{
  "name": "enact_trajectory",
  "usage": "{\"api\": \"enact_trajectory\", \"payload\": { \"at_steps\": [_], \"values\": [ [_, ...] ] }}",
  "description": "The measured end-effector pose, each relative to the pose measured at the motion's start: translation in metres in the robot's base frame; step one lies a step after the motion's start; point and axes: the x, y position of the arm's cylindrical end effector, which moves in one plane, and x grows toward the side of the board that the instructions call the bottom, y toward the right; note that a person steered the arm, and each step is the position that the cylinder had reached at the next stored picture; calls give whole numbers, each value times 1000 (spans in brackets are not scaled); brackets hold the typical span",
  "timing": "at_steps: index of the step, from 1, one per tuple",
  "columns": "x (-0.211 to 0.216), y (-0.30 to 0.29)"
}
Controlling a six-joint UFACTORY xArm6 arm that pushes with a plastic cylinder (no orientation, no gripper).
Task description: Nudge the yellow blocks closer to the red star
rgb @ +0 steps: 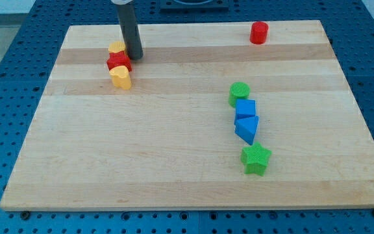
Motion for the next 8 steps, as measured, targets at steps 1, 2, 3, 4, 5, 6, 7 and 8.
{"api": "enact_trajectory", "payload": {
  "at_steps": [1,2,3,4,5,6,7,8],
  "values": [
    [42,-34],
    [28,-28],
    [-35,24],
    [-55,12],
    [-19,-20],
    [9,-40],
    [-5,-14],
    [-55,37]
  ]
}}
